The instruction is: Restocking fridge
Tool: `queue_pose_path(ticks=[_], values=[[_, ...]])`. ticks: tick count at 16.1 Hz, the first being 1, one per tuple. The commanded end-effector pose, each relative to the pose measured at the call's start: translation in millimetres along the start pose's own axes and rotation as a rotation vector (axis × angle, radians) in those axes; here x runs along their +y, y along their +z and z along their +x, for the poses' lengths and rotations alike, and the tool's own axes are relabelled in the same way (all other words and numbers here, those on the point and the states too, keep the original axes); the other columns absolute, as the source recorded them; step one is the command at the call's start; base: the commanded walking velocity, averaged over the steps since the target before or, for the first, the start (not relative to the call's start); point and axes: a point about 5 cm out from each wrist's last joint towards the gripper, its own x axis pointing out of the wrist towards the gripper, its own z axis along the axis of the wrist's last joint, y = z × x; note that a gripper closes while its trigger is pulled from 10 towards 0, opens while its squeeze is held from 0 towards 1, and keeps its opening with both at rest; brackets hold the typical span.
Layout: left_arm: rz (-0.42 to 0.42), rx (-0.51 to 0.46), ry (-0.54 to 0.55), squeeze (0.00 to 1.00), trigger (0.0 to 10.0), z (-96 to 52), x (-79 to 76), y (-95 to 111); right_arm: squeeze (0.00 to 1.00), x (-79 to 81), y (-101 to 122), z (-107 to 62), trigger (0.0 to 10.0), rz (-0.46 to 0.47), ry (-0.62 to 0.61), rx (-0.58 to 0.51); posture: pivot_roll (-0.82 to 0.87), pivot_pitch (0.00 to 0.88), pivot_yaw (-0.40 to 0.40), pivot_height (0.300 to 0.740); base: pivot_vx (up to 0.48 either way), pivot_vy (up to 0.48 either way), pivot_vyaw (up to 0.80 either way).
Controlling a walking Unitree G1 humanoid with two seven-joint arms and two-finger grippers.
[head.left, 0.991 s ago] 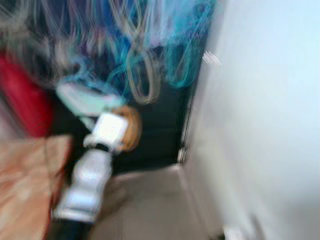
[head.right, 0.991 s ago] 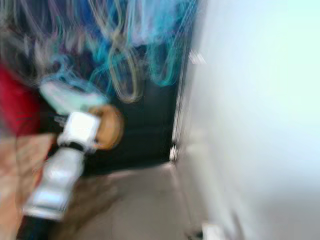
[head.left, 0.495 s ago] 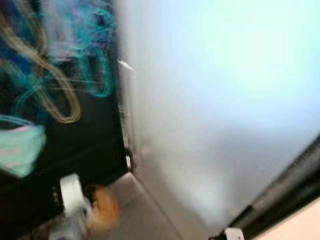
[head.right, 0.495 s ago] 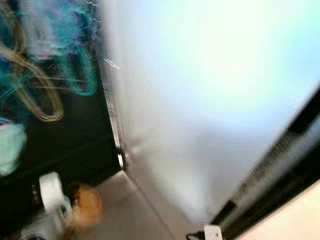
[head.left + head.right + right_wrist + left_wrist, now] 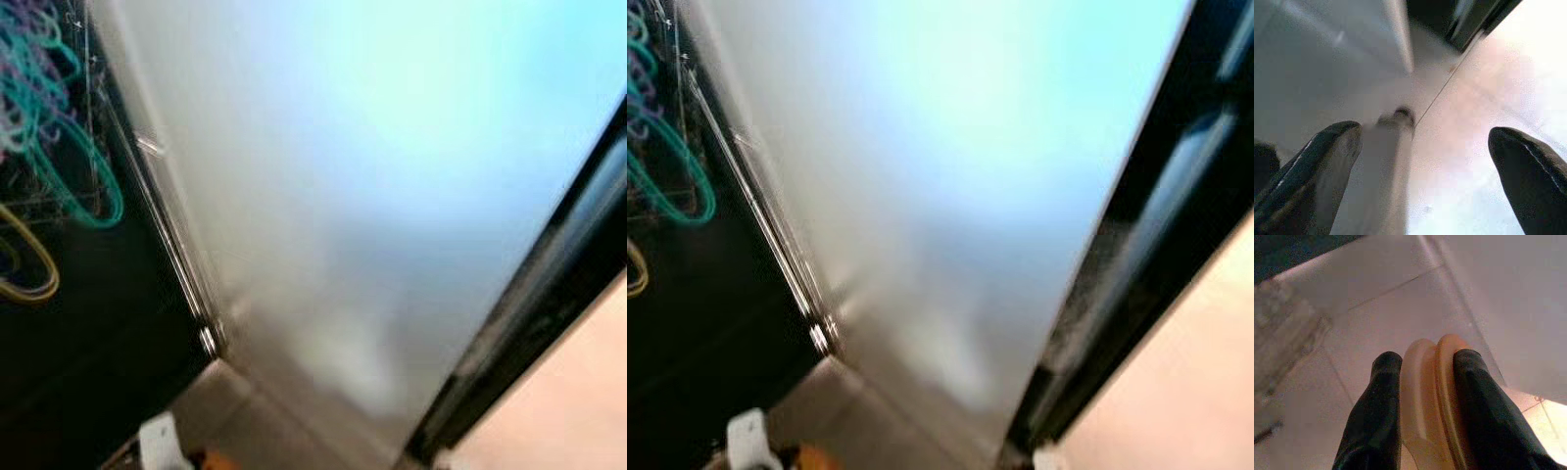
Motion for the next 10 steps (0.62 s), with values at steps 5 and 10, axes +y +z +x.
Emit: queue_pose_path(ticks=[5, 10], values=[[0.006, 0.013, 0.037, 0.00, 10.0, -0.4, 13.7, -5, 0.00, 5.4, -4, 0.2, 10.0, 0.015, 0.004, 0.001, 0.03, 0.000, 0.037, 0.740, 0.000, 0.000, -0.80], [-0.037, 0.054, 0.076, 0.00, 10.0, -2.8, 31.0, -14, 0.00, 3.3, -7, -0.6, 10.0, 0.056, -0.040, -0.016, 0.01, 0.000, 0.035, 0.740, 0.000, 0.000, -0.80]])
